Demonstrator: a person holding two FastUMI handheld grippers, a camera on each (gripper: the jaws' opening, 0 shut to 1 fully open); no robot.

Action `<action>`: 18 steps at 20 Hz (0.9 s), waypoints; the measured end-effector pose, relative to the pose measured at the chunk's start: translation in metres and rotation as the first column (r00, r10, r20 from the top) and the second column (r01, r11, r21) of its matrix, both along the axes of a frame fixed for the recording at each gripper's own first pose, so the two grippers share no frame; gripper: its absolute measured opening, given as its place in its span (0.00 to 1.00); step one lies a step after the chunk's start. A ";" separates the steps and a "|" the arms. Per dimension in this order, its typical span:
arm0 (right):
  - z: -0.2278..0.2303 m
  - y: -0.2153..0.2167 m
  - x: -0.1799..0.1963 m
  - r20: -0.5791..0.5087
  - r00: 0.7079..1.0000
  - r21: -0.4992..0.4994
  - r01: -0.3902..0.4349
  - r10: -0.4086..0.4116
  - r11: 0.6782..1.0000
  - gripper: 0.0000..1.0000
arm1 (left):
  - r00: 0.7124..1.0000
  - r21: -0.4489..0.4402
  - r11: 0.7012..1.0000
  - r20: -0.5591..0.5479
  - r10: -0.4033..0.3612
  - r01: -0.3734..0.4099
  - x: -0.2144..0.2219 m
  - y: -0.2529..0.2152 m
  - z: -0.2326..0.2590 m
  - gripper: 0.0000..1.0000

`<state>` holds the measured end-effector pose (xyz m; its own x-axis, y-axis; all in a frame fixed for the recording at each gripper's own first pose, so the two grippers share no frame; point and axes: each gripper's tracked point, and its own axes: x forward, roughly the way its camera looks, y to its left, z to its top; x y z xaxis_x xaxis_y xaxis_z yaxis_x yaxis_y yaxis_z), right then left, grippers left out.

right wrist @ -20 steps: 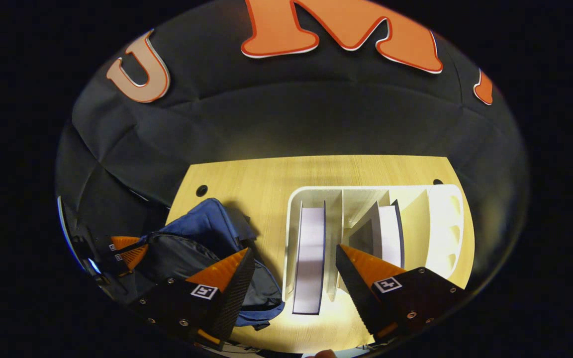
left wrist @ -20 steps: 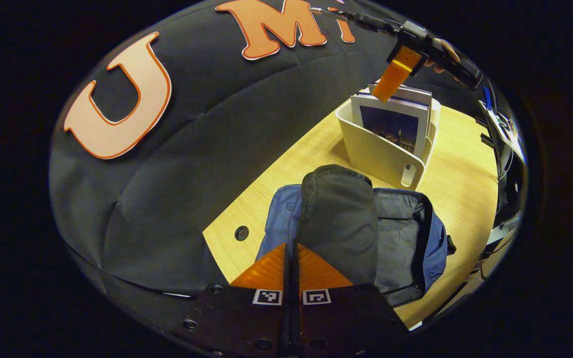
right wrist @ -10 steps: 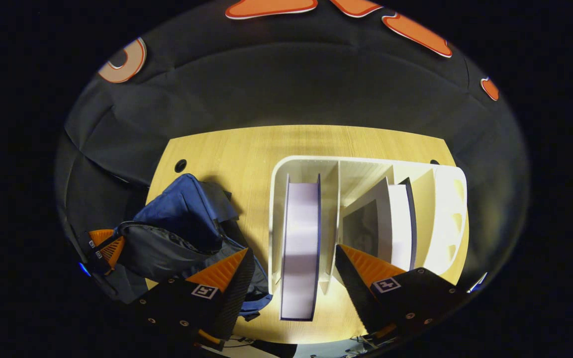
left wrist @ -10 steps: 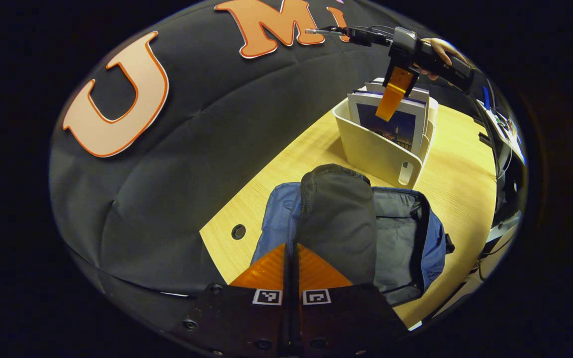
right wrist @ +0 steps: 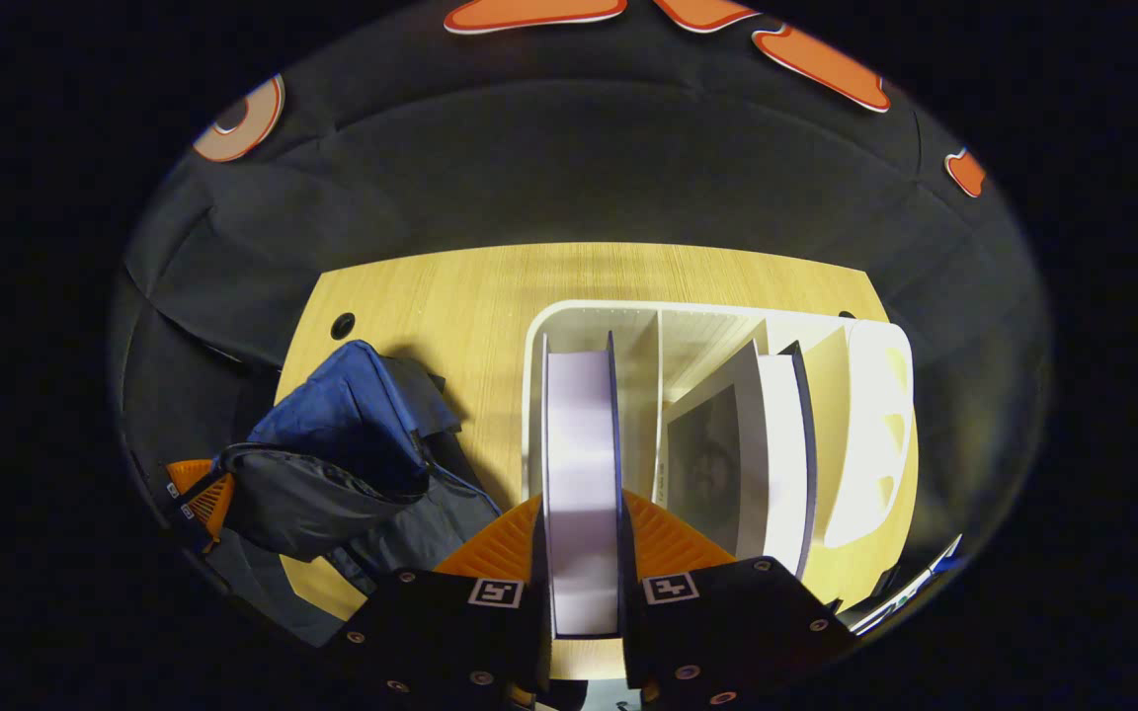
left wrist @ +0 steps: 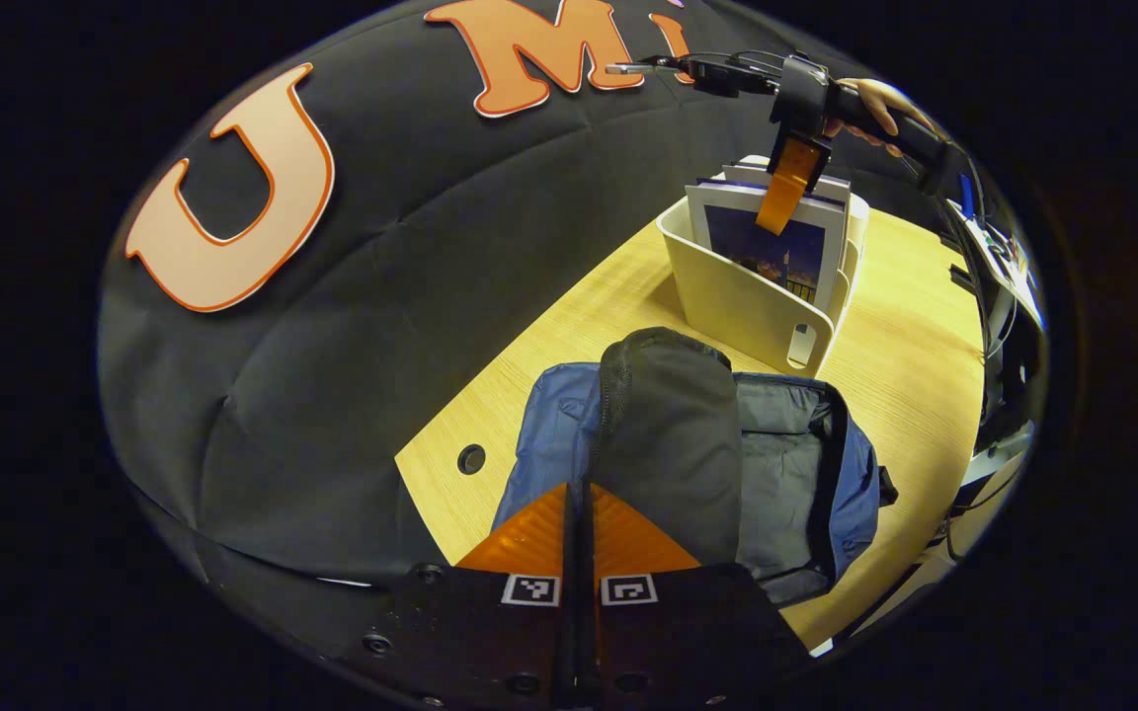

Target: Open the schoolbag, grab two books from the bookshelf and put them into the schoolbag.

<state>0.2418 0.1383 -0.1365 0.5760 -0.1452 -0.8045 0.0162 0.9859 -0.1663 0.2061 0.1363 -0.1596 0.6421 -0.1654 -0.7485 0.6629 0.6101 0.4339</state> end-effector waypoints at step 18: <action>0.200 0.035 -0.164 0.468 0.884 0.229 -0.142 0.019 0.963 0.29 | 0.999 0.007 1.000 0.038 0.007 -0.007 -0.014 -0.002 0.004 0.01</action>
